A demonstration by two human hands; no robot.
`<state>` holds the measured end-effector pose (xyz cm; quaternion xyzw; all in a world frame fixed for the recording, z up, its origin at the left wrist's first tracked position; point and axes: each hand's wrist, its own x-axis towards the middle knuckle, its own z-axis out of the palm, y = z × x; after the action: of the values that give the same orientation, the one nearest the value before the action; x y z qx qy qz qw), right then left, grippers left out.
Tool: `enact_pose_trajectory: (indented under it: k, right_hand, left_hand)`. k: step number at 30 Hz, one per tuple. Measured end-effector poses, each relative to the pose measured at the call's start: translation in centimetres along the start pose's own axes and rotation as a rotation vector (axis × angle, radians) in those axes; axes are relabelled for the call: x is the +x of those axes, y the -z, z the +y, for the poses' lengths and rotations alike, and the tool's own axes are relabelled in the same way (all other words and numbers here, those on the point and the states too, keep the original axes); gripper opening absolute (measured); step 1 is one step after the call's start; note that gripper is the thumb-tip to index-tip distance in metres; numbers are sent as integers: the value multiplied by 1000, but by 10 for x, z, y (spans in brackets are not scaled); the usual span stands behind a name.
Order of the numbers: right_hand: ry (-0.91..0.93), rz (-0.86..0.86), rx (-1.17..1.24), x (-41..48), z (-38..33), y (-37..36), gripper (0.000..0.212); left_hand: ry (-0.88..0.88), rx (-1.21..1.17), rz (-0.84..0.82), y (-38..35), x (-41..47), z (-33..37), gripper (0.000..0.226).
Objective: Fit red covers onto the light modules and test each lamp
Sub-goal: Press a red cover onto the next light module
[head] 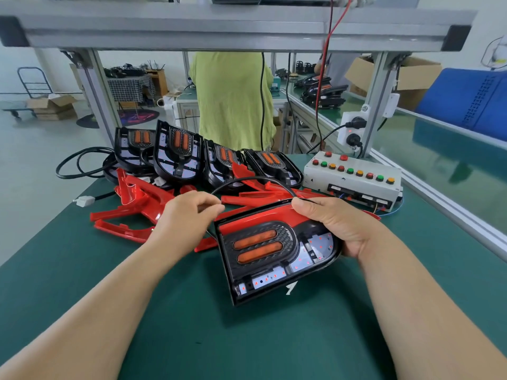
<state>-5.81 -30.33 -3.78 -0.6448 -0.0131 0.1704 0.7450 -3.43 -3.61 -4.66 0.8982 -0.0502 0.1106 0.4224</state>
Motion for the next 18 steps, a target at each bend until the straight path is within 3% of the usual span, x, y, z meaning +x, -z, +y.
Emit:
enact_pose_trajectory:
  k: [3, 6, 9, 12, 15, 18]
  right_hand:
    - [-6, 3, -15, 0, -1, 1, 65]
    - [-15, 9, -18, 0, -1, 0, 71]
    - [-24, 18, -6, -1, -1, -1, 71]
    - [-30, 4, 1, 0, -1, 0, 58]
    - [-35, 3, -1, 0, -1, 2, 49]
    - [-38, 6, 14, 1, 0, 3, 43]
  left_hand:
    - [-77, 94, -51, -9, 13, -4, 16]
    - [-80, 391, -214, -16, 31, 1, 33]
    - [-70, 572, -231, -18, 29, 4, 41]
    - [-174, 540, -212, -18, 18, 0, 31]
    - [-89, 504, -219, -13, 15, 2, 44]
    - [-152, 515, -209, -4, 17, 1, 26]
